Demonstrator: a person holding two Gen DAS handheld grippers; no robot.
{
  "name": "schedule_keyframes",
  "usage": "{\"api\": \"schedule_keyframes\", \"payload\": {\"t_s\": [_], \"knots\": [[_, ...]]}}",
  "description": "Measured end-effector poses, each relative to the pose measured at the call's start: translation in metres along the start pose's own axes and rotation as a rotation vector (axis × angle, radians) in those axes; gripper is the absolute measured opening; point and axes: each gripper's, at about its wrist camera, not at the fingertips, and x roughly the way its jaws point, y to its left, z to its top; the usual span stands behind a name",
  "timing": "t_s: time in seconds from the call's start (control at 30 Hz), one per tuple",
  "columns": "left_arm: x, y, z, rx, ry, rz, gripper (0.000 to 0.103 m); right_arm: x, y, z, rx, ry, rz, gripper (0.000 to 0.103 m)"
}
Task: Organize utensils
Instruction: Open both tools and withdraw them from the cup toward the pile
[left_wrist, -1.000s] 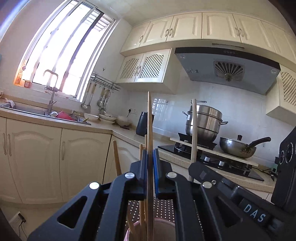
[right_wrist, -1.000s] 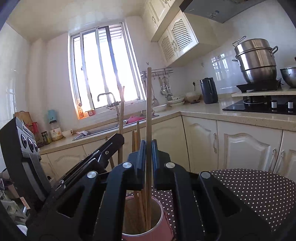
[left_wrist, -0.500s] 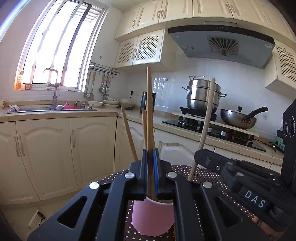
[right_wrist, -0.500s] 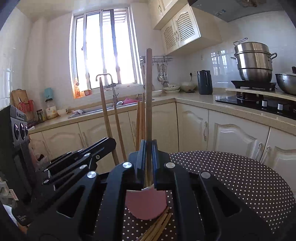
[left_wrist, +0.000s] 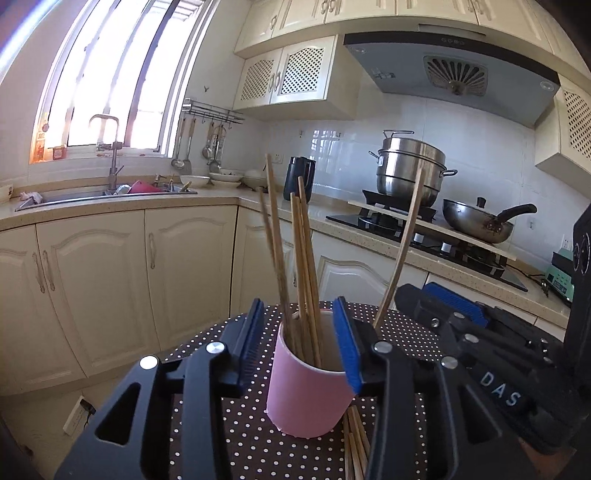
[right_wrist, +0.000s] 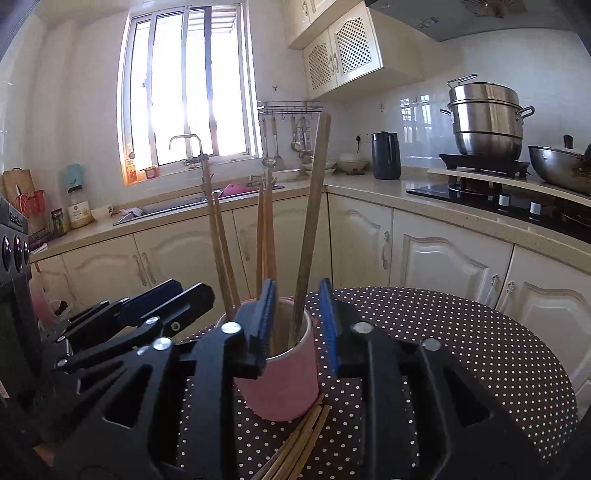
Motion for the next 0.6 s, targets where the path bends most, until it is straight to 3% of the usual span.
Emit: {"api": "schedule_keyframes", "payload": {"t_s": [0.03, 0.23, 0.6], "knots": [[-0.002, 0.003, 0.001, -0.015, 0.004, -0.005, 0.049, -0.004, -0.002, 0.001, 0.009, -0.011, 0.003, 0.053], [-0.018, 0.005, 0.005, -0.009, 0.006, -0.018, 0.06, -0.022, -0.004, 0.005, 0.013, -0.02, -0.012, 0.053], [-0.053, -0.001, 0.002, 0.004, 0.036, -0.022, 0.065, -0.06, 0.006, 0.009, 0.018, -0.016, -0.008, 0.053]]}}
